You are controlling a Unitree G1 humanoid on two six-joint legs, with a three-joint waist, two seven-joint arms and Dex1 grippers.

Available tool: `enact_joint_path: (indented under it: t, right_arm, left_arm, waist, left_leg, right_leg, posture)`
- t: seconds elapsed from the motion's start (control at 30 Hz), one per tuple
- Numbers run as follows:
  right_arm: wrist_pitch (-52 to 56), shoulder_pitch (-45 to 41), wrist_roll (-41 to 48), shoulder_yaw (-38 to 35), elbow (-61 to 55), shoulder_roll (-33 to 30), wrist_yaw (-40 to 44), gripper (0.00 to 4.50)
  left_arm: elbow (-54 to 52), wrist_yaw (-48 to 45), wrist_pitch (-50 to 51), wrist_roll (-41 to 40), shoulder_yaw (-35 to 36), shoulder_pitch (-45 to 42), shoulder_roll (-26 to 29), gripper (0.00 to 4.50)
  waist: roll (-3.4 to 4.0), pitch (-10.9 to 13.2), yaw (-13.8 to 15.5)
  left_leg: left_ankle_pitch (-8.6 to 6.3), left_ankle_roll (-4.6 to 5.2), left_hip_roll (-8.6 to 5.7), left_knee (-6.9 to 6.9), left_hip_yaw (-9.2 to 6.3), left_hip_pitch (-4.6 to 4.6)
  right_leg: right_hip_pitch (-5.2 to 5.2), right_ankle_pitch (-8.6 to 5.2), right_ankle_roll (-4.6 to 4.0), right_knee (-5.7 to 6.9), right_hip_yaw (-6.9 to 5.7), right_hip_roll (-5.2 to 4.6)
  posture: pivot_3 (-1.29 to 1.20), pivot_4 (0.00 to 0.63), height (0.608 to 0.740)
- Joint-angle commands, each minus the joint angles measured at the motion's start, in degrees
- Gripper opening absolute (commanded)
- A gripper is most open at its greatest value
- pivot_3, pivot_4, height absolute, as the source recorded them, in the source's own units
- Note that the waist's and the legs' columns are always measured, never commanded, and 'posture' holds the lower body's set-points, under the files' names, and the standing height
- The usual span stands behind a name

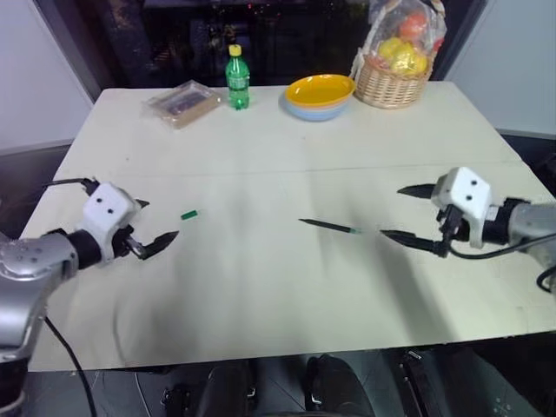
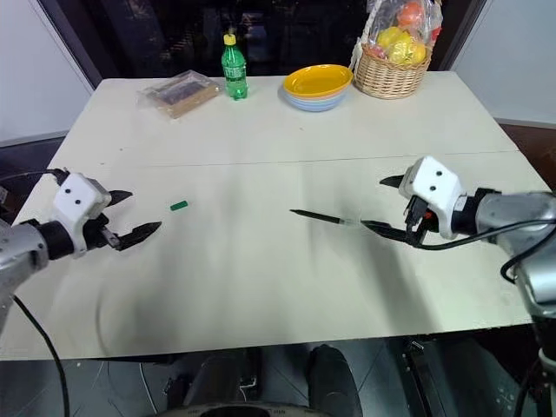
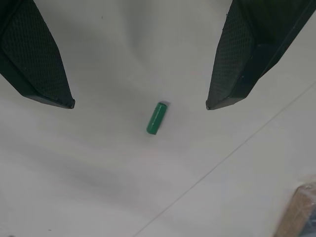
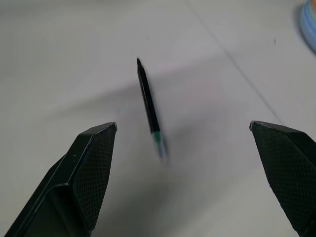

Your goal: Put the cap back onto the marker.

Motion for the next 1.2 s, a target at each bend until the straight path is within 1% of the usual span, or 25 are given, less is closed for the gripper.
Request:
enact_joint_path:
  t: [0.03,0.4,0.57,0.63,0.73,0.8,0.87,0.93,1.03,1.2]
  right_arm:
    - [0.9,-1.7,1.3,-0.3,-1.3,-0.8,0.9,4.5]
    - [3.6,-1.9,2.8,-0.6,-4.6,0.1,0.1,4.5]
    - [4.1,-1.7,3.1,-0.5,-5.3,0.7,-0.9,4.5]
    - [4.2,-1.7,3.0,0.0,-5.7,1.6,-1.8,4.5]
    - [4.3,-1.3,2.6,0.7,-6.5,2.6,-3.0,4.5]
    - [4.9,-1.1,2.8,0.8,-7.5,3.4,-4.1,4.5]
    - [5.7,-0.6,3.3,0.9,-8.8,4.0,-5.0,4.5]
    - [6.7,0.4,4.0,0.7,-10.9,4.9,-6.3,4.5]
    - [7.8,2.0,4.4,0.2,-13.3,5.8,-8.1,4.5]
    - [9.7,4.6,5.6,-1.2,-16.8,6.9,-11.1,4.5]
  left_arm:
    - [0.5,-1.8,-1.0,-0.8,1.6,-1.0,1.4,4.47]
    - [1.8,-2.1,-0.6,-1.3,0.5,-3.3,1.1,4.47]
    - [4.7,-3.1,-2.4,-0.3,-1.9,-4.9,0.9,4.47]
    - [8.4,-3.7,-5.8,1.0,-4.1,-6.9,-0.3,4.47]
    - [14.9,-5.1,-11.5,1.1,-5.9,-11.1,-3.9,4.47]
    - [20.1,-7.7,-16.3,3.4,-8.6,-13.0,-4.6,4.47]
    - [24.8,-9.8,-18.8,4.4,-10.7,-14.9,-5.4,4.47]
    - [31.5,-11.5,-22.7,5.9,-12.6,-17.6,-6.8,4.47]
    - [40.7,-13.4,-28.5,7.9,-14.3,-21.7,-8.7,4.47]
    - [54.6,-14.3,-35.3,11.3,-15.9,-28.8,-11.3,4.47]
  waist:
    - [0.0,0.0,0.0]
    - [0.0,0.0,-0.1]
    - [0.0,0.0,-0.1]
    - [0.0,0.0,0.0]
    - [0.0,0.0,0.1]
    - [0.0,0.0,0.0]
    - [0.0,0.0,0.0]
    - [0.0,0.0,0.0]
    - [-0.02,0.0,0.1]
    - [-0.08,0.0,0.2]
  left_leg:
    - [0.0,0.0,-0.01,-0.01,0.0,-0.01]
    - [0.0,-0.01,-0.02,-0.02,0.01,-0.13]
    - [0.0,-0.02,-0.02,-0.02,0.0,-0.18]
    - [0.0,-0.03,-0.03,-0.02,0.01,-0.24]
    - [0.01,-0.04,-0.05,-0.01,0.01,-0.26]
    - [0.02,-0.03,-0.05,0.0,0.02,-0.35]
    - [0.03,-0.03,-0.05,-0.01,0.09,-0.37]
    - [0.04,-0.02,-0.05,-0.01,0.13,-0.38]
    - [0.03,0.02,-0.05,0.03,0.14,-0.38]
    - [0.01,0.08,-0.05,0.1,0.16,-0.39]
  right_leg:
    - [0.0,0.0,0.0,0.0,0.0,-0.05]
    - [-0.12,0.01,-0.01,0.01,0.06,-0.16]
    - [-0.19,0.01,-0.02,0.01,0.06,-0.18]
    - [-0.27,0.01,-0.02,0.02,0.07,-0.19]
    - [-0.45,0.02,-0.03,0.03,0.06,-0.2]
    - [-0.36,0.04,-0.03,0.04,0.06,-0.2]
    - [-0.38,0.04,-0.01,0.06,0.05,-0.17]
    - [-0.4,0.05,0.0,0.07,0.02,-0.14]
    - [-0.38,0.15,0.18,0.09,-0.01,0.06]
    - [-0.34,0.17,0.23,0.1,-0.02,0.1]
  posture:
    - [0.0,0.15,0.74]
    - [0.0,0.15,0.74]
    - [0.0,0.15,0.74]
    - [0.0,0.15,0.74]
    - [0.0,0.15,0.74]
    - [0.0,0.15,0.74]
    - [0.0,0.15,0.74]
    - [0.0,0.15,0.74]
    - [0.0,0.15,0.74]
    - [0.0,0.15,0.74]
